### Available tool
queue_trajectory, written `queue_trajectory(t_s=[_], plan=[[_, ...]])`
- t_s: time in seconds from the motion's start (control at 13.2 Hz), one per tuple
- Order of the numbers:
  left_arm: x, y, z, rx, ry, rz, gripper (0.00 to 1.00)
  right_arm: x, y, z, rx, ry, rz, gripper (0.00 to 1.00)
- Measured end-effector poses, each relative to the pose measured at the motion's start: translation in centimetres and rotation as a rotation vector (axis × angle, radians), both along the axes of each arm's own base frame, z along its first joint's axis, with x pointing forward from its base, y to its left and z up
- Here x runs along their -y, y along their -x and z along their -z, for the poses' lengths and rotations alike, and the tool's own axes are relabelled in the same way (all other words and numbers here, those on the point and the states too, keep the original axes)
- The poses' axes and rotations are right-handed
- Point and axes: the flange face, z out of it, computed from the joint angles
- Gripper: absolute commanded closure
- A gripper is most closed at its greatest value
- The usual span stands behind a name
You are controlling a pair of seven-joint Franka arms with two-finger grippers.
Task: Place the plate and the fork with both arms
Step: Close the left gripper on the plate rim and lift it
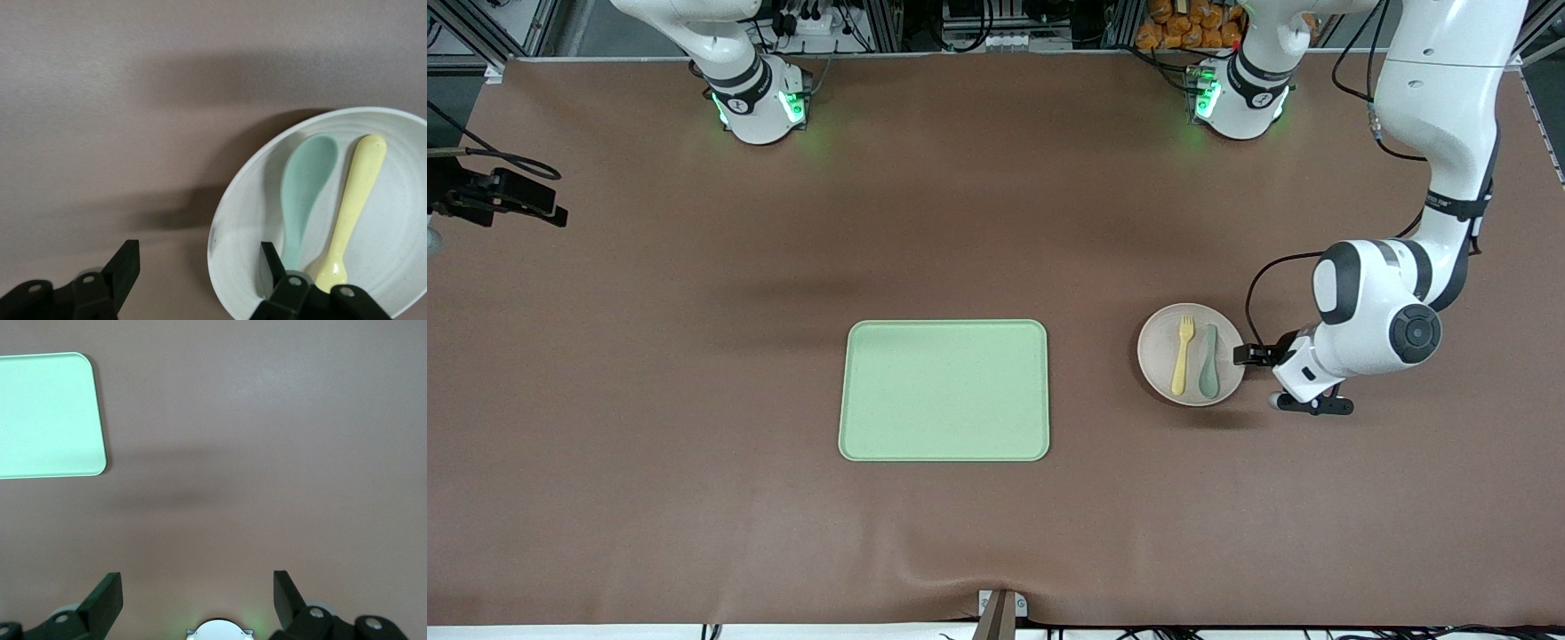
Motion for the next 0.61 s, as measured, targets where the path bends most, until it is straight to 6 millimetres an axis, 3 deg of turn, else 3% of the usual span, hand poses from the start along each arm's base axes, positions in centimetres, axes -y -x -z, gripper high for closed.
queue_trajectory(t_s=[0.23, 0.45, 0.61], plan=[[-0.2, 0.1, 1.2, 0.0, 0.052, 0.036, 0.38, 0.0, 0.0, 0.0, 0.0, 0.0, 0.0, 0.0], [-1.4, 0.1, 2.5, 0.007, 0.062, 0.064, 0.51, 0.0, 0.0, 0.0, 0.0, 0.0, 0.0, 0.0], [-1.5, 0.1, 2.7, 0.01, 0.064, 0.077, 0.53, 0.0, 0.0, 0.0, 0.0, 0.0, 0.0, 0.0]])
